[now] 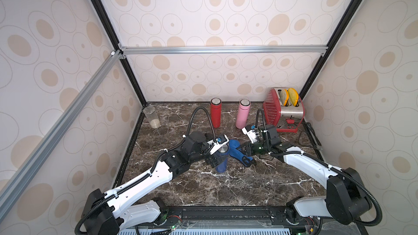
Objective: Wipe the surface of the thermos
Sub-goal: Wipe the dirt from the surface of the thermos.
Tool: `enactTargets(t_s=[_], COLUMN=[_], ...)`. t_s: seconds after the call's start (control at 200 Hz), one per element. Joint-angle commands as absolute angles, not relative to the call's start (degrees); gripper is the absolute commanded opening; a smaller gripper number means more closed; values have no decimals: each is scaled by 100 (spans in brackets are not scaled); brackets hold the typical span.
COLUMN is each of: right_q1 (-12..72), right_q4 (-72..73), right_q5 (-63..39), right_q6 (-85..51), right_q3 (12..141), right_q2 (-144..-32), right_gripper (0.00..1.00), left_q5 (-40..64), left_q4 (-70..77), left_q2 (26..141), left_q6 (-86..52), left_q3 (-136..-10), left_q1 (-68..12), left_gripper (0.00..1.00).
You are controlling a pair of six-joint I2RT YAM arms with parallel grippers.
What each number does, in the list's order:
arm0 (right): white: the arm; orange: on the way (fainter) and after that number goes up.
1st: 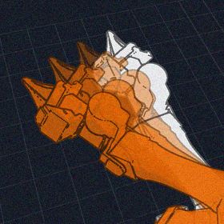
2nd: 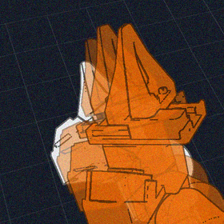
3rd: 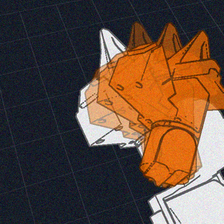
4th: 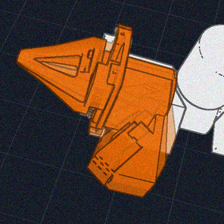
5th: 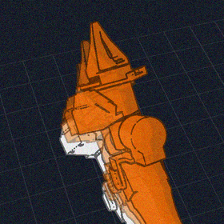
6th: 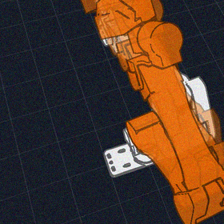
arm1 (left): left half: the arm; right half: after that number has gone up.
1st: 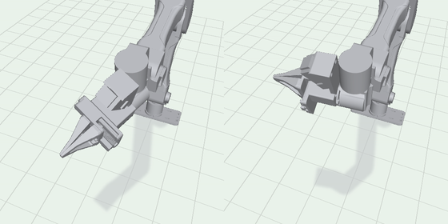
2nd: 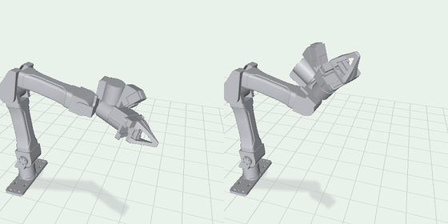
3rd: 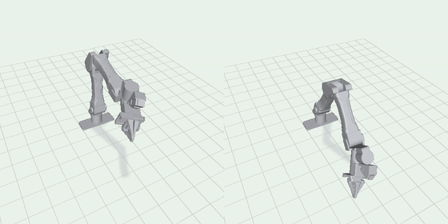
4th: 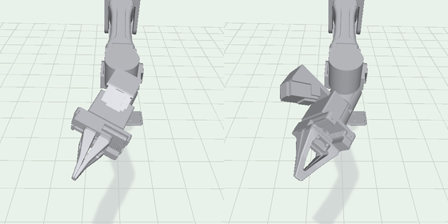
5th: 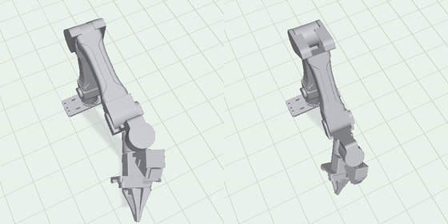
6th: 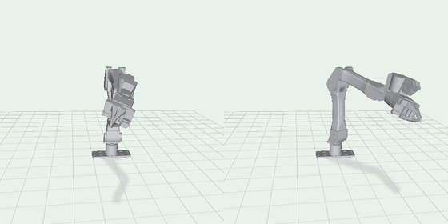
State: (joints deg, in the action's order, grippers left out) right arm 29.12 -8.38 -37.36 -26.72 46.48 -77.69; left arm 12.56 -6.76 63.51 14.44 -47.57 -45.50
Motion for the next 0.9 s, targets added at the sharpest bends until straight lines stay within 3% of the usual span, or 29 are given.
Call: enactTargets(t_s=[0.0,0.896], right_q1=[2871,2865], right_q4=[-909,-1369], right_q5=[-3770,-3578], right_q6=[-2619,-2479], right_q3=[4605,4605], right_q2=[-7590,-7523], right_gripper=[0,0], left_q5=[1147,1147], left_q4=[7,4956], left_q2=[6188,7035], left_q6=[1146,468], left_q3=[-4462,-2234], left_q1=[-4555,-4553], left_gripper=[99,99])
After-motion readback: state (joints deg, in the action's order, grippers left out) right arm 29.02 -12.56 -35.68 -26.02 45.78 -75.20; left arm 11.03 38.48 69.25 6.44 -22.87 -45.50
